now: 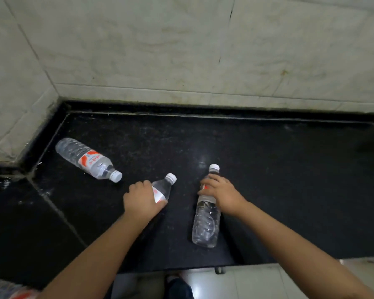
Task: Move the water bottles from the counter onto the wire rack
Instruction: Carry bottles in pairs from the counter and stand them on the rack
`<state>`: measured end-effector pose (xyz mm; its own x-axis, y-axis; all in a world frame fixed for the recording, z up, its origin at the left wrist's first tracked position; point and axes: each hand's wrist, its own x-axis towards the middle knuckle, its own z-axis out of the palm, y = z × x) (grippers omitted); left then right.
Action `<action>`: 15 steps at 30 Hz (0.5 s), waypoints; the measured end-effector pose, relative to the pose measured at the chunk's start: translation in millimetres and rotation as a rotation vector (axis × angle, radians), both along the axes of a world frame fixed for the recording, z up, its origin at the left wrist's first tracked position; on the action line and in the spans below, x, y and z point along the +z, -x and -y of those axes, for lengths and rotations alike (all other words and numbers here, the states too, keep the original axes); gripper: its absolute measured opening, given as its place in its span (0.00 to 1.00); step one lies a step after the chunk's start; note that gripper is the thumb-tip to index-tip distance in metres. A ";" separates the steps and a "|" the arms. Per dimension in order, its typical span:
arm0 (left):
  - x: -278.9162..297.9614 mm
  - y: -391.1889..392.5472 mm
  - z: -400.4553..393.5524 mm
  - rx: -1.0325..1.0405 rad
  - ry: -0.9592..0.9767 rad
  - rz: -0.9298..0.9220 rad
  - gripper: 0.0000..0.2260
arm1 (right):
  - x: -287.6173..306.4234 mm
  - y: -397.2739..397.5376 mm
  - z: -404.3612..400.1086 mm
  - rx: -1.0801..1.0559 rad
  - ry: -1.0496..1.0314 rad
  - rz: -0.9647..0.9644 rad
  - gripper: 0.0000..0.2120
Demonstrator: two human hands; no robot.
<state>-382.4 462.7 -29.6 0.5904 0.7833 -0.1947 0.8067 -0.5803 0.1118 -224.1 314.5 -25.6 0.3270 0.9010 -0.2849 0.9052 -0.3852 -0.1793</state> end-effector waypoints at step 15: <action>-19.0 0.8 8.0 -0.134 -0.102 0.090 0.27 | -14.9 19.0 -47.1 -0.877 -0.031 -0.125 0.30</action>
<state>-383.2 454.6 -48.6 0.7022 0.7094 -0.0600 0.7108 -0.6938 0.1154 -243.1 361.6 -40.5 0.8718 0.3484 -0.3443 0.2595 -0.9247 -0.2786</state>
